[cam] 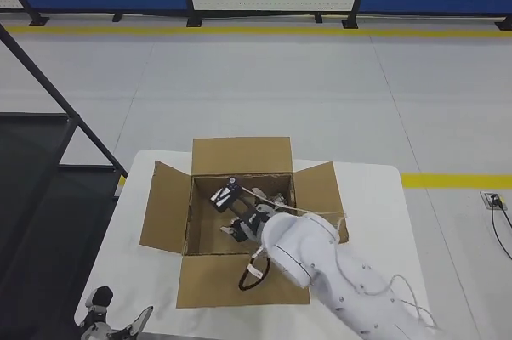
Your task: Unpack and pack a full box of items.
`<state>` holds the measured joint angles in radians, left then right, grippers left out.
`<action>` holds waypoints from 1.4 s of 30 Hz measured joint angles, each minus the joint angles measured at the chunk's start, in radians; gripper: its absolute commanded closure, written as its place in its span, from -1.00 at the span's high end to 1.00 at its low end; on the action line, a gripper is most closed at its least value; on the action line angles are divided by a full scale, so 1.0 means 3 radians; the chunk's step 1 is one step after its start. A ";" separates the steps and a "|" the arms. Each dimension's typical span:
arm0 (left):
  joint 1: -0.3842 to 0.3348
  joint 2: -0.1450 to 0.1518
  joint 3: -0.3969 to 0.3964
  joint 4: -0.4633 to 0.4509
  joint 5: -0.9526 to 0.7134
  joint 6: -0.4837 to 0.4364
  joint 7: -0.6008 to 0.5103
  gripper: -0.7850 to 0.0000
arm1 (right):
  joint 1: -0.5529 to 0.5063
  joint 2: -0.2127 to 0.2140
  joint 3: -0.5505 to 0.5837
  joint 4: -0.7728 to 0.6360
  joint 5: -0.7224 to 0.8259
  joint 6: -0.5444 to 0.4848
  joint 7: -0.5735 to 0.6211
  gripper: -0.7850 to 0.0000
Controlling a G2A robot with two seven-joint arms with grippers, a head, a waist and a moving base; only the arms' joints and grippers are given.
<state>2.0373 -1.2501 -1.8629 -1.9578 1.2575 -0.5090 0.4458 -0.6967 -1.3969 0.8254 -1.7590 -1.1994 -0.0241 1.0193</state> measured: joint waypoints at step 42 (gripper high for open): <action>-0.0818 0.0287 0.0395 0.0190 -0.4117 0.0010 -0.4040 0.29 | -0.1772 0.0325 0.2052 -0.0606 0.2309 -0.1748 -0.2096 1.00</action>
<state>1.7918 -1.1640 -1.7444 -1.9010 0.0225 -0.5061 -0.7662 -1.2281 -1.2994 1.4410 -1.9409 -0.5068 -0.5487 0.3904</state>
